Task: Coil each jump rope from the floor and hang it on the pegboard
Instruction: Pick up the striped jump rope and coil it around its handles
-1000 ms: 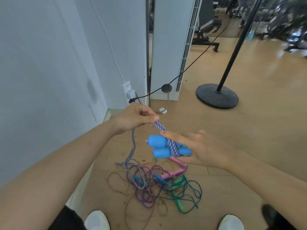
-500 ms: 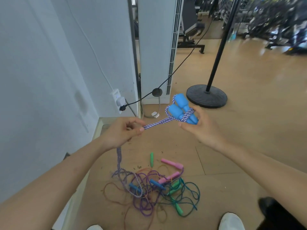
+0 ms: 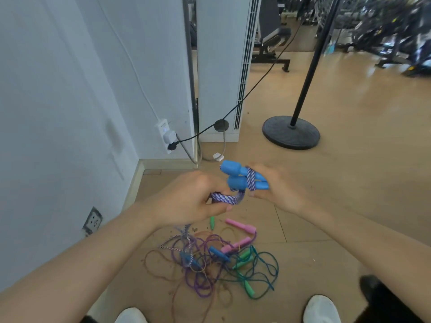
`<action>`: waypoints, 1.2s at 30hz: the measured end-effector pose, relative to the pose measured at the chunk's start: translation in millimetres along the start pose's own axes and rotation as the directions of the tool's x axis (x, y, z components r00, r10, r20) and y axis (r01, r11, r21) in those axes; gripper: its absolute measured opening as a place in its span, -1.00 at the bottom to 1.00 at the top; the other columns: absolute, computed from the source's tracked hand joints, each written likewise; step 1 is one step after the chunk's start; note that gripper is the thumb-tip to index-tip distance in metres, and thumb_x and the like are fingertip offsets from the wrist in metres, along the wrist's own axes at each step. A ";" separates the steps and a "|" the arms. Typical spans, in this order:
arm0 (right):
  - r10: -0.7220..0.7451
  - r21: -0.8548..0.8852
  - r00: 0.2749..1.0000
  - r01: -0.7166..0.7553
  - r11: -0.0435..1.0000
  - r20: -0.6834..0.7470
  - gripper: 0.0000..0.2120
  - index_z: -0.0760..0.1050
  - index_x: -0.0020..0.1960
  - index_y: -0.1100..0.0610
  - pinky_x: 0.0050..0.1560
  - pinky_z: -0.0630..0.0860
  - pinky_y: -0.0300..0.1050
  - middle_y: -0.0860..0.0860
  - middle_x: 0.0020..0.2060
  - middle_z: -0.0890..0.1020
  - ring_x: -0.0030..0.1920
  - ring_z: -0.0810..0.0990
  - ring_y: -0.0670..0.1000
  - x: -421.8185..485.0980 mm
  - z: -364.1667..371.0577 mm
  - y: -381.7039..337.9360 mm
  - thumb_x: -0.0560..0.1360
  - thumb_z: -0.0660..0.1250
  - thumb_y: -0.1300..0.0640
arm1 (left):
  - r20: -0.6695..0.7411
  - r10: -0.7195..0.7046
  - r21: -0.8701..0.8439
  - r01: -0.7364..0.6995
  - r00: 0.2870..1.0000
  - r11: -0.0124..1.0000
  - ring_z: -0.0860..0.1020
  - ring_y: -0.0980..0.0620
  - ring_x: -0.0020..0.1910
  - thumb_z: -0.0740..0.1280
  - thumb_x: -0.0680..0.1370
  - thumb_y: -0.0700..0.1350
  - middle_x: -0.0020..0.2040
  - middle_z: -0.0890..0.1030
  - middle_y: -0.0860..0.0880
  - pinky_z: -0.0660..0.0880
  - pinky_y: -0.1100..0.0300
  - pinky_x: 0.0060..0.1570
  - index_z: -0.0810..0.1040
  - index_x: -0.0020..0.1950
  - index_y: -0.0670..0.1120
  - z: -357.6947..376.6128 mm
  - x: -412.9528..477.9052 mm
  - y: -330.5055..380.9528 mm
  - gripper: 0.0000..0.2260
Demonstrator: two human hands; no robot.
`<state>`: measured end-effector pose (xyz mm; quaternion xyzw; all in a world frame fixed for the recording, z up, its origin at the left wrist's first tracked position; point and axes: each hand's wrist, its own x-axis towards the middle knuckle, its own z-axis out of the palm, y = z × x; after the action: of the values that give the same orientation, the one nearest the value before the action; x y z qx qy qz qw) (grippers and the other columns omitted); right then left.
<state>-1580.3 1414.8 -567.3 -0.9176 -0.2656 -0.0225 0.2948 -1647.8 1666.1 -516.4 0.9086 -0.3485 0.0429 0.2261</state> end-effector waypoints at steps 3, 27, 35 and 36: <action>-0.139 -0.089 0.985 0.149 0.985 0.106 -0.41 0.47 0.33 0.09 -0.04 0.47 -0.07 0.06 0.04 0.62 -0.01 0.57 0.07 -3.3 11.7 -7.3 0.36 0.56 0.04 | -0.031 -0.002 -0.072 0.000 1.000 0.997 0.45 0.09 -0.33 0.41 0.52 0.10 -0.31 0.51 0.09 0.38 0.15 -0.33 0.59 -0.15 0.04 -3.6 2.1 6.1 -0.84; -0.274 0.316 0.962 0.256 0.914 0.014 -0.38 0.42 0.32 -0.20 0.12 0.52 -0.28 -0.29 0.16 0.58 0.12 0.57 -0.23 -24.9 8.7 -48.7 0.36 0.59 0.08 | -0.047 -0.374 -0.359 0.333 0.926 0.872 0.58 0.22 -0.33 0.44 0.53 -0.20 -0.31 0.67 0.18 0.49 0.24 -0.27 0.72 -0.03 -0.13 -10.7 3.3 -56.1 -0.93; 0.155 0.566 0.976 -0.044 0.823 -0.150 -0.66 0.49 0.06 -0.18 0.01 0.55 -0.19 -0.27 -0.06 0.68 -0.03 0.65 -0.22 -8.5 -5.5 -39.1 0.39 0.56 0.04 | 0.045 -0.400 -0.302 0.394 0.915 0.868 0.41 0.20 -0.49 0.30 0.64 -0.13 -0.29 0.64 0.17 0.43 0.27 -0.36 0.65 0.18 -0.13 5.3 -8.0 -59.2 -0.81; 0.189 0.552 0.968 -0.069 0.831 -0.163 -0.70 0.51 0.06 -0.14 0.01 0.57 -0.12 -0.22 -0.05 0.69 -0.03 0.66 -0.17 -6.0 -5.6 -34.2 0.40 0.55 0.02 | 0.046 -0.370 -0.244 0.370 0.928 0.897 0.44 0.20 -0.45 0.29 0.64 -0.13 -0.31 0.62 0.20 0.44 0.24 -0.31 0.64 0.16 -0.12 5.4 -9.2 -56.2 -0.82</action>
<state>-1602.0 1432.3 -545.8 -0.8048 -0.1655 -0.0236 0.5695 -1618.5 1706.2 -544.8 0.9228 -0.1718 -0.0439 0.3421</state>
